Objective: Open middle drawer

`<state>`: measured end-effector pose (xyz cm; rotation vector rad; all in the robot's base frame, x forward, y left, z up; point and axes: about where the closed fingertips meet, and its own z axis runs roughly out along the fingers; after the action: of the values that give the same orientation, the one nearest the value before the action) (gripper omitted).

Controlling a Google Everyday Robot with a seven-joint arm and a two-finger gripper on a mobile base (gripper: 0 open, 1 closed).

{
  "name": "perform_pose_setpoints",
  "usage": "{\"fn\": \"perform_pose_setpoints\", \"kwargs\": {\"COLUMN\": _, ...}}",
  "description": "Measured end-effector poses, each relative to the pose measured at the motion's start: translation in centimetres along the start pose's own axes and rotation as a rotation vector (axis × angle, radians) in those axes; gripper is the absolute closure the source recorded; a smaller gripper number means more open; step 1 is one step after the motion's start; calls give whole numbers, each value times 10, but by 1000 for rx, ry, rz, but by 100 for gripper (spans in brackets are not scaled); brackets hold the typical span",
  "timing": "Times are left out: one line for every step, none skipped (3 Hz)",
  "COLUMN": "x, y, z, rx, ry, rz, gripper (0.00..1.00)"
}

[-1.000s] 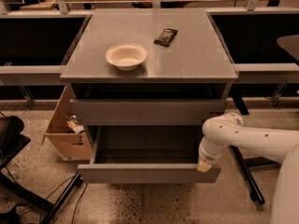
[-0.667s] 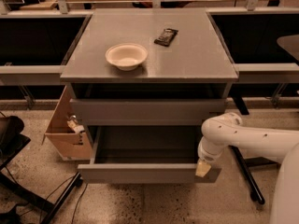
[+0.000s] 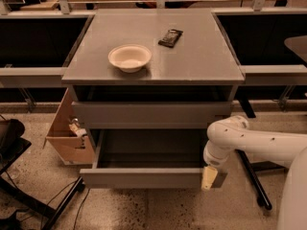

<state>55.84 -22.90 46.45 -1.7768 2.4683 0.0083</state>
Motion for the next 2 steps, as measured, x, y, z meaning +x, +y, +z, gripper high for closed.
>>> {"fn": "perform_pose_setpoints", "kwargs": {"x": 15, "y": 24, "z": 13, "rx": -70, "ry": 24, "rz": 17, "gripper": 15}}
{"fn": "perform_pose_setpoints", "kwargs": {"x": 34, "y": 81, "z": 28, "rx": -207, "ry": 71, "rz": 47, "gripper": 38}}
